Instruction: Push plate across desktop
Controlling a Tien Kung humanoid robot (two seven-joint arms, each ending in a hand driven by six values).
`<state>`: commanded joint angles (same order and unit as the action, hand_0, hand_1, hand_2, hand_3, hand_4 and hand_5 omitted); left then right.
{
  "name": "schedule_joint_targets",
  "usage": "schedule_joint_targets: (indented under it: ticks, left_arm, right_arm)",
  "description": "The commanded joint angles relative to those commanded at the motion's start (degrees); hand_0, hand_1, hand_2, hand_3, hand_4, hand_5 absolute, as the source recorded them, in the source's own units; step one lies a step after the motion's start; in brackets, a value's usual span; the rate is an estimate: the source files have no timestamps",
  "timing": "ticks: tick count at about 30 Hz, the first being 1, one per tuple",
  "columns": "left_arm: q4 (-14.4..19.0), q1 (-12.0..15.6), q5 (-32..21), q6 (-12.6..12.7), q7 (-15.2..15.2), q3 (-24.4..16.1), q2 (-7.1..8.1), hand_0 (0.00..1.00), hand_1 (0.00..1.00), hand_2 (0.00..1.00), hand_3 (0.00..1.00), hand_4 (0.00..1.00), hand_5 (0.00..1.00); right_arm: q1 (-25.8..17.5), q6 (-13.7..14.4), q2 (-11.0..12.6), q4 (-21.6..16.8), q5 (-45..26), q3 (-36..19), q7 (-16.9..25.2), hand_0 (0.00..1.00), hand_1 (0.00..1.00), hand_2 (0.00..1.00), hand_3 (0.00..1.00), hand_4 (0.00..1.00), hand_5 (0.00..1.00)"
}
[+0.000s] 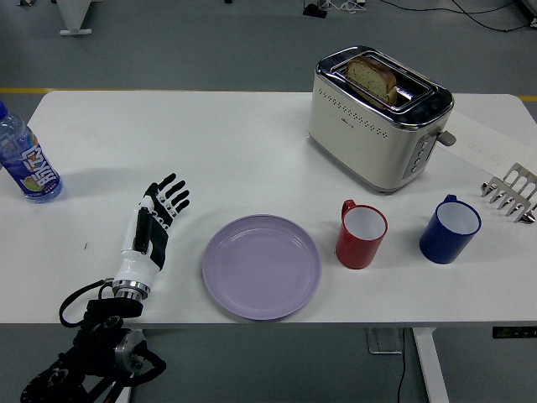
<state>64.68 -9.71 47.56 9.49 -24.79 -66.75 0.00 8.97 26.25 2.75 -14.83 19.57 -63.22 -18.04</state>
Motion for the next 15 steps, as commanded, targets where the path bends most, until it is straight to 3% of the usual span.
schedule_joint_targets:
  ticks: [5, 8, 15]
  left_arm:
    - [4.04, 2.84, 5.17, -2.56, 4.85, -4.29, 0.00, 0.798, 0.763, 0.749, 0.738, 0.486, 0.998]
    - [7.64, 5.59, 8.93, -4.70, 8.05, -6.96, 0.89, 0.798, 0.763, 0.749, 0.738, 0.486, 0.998]
    - [9.66, 7.59, 10.71, -6.39, 9.76, -11.30, 1.72, 0.796, 0.760, 0.745, 0.737, 0.489, 0.998]
  right_arm:
    - [-0.14, 0.06, 0.00, -0.03, -0.11, 0.07, -0.01, 0.551, 0.451, 0.563, 0.581, 0.303, 0.469]
    - [-0.30, 0.17, -0.02, -0.02, -0.77, 0.31, 0.17, 0.551, 0.451, 0.563, 0.581, 0.303, 0.469]
    - [-0.58, 0.20, -0.10, -0.07, -0.84, 0.32, 0.11, 0.551, 0.451, 0.563, 0.581, 0.304, 0.469]
